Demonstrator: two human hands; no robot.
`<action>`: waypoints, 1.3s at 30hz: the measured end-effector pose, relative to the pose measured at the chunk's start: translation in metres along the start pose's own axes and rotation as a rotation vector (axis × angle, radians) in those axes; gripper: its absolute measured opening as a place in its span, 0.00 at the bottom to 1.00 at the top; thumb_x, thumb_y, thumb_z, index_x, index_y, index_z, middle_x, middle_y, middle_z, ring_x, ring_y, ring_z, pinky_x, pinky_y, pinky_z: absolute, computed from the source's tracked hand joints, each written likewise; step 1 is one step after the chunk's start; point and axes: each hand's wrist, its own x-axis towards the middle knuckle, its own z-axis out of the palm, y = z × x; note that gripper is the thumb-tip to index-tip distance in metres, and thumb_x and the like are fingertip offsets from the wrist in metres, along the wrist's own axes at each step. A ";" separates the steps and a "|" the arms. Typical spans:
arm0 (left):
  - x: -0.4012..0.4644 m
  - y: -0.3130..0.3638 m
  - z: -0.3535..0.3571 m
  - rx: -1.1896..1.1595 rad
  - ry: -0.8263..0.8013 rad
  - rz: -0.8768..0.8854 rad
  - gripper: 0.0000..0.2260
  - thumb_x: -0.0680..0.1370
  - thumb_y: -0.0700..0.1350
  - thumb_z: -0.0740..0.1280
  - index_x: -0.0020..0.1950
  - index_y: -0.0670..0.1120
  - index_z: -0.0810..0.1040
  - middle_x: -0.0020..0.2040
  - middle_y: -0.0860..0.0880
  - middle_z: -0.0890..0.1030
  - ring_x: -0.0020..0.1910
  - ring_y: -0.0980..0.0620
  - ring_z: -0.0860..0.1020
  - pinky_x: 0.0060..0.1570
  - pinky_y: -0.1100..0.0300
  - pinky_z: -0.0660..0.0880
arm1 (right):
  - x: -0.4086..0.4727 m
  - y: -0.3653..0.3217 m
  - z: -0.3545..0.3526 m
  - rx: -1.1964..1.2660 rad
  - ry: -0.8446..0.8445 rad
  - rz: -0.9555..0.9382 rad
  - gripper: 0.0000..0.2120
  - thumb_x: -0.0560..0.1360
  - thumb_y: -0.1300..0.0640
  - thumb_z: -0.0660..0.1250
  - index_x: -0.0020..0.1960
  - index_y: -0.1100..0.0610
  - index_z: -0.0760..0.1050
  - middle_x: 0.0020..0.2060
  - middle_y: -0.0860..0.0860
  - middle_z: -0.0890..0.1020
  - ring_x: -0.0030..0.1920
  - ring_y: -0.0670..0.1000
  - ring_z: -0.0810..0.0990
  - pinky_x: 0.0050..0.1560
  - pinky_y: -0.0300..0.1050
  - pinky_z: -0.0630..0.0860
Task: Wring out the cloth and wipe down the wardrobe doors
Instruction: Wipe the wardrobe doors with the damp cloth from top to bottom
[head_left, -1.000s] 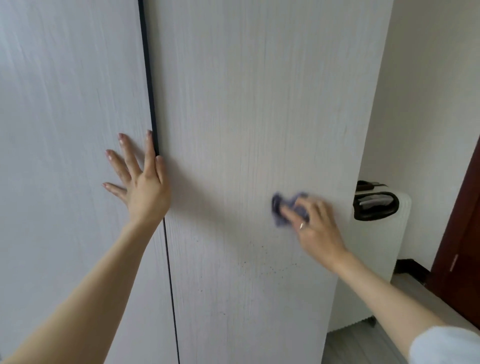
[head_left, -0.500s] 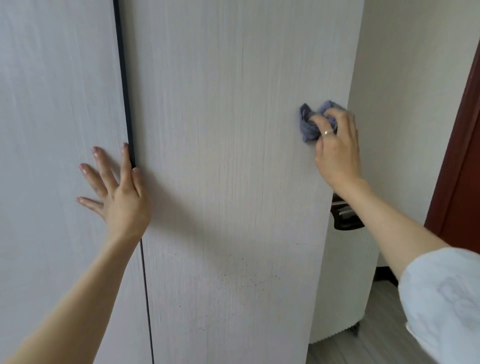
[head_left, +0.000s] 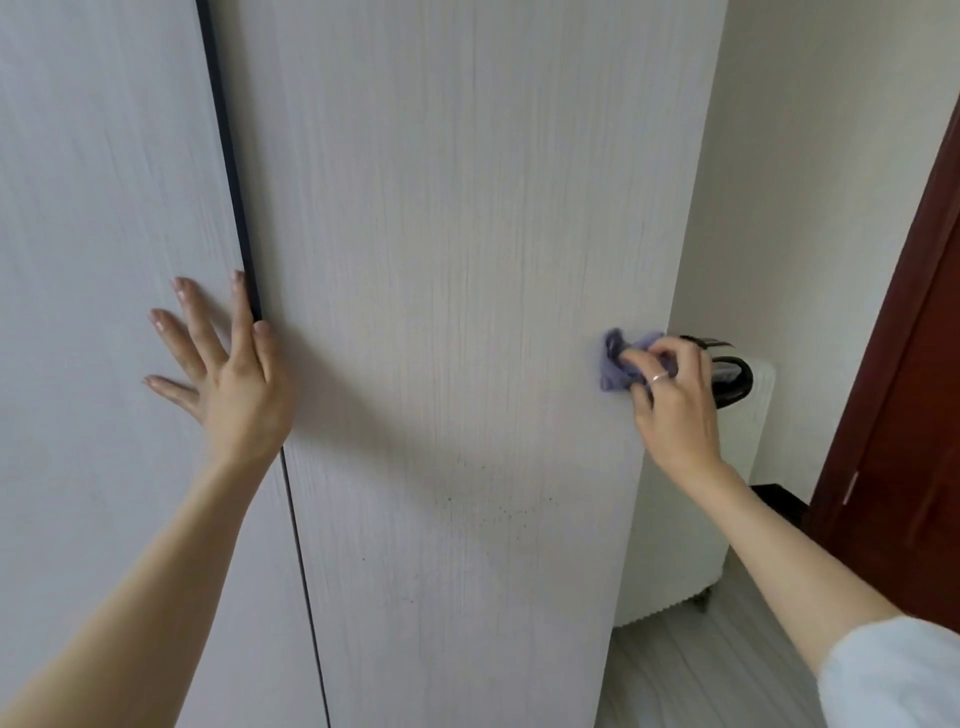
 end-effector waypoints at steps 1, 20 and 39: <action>-0.004 -0.002 0.002 0.001 -0.005 -0.005 0.22 0.83 0.49 0.45 0.75 0.63 0.45 0.77 0.52 0.37 0.75 0.47 0.34 0.66 0.34 0.34 | 0.015 -0.002 -0.001 0.044 0.054 0.053 0.17 0.66 0.72 0.68 0.53 0.60 0.79 0.51 0.58 0.71 0.50 0.58 0.68 0.48 0.52 0.72; -0.053 -0.058 0.026 0.135 -0.107 -0.031 0.22 0.83 0.51 0.46 0.75 0.64 0.43 0.76 0.47 0.34 0.74 0.42 0.32 0.66 0.30 0.36 | -0.049 -0.032 0.031 0.227 0.059 0.265 0.15 0.69 0.67 0.67 0.56 0.63 0.78 0.47 0.61 0.73 0.50 0.56 0.70 0.51 0.33 0.63; -0.058 -0.065 0.036 0.129 -0.045 -0.003 0.22 0.83 0.49 0.47 0.76 0.60 0.45 0.77 0.43 0.37 0.74 0.38 0.35 0.64 0.28 0.37 | -0.055 -0.064 0.055 0.249 0.114 0.073 0.14 0.71 0.63 0.67 0.56 0.59 0.79 0.48 0.56 0.71 0.47 0.53 0.67 0.50 0.36 0.65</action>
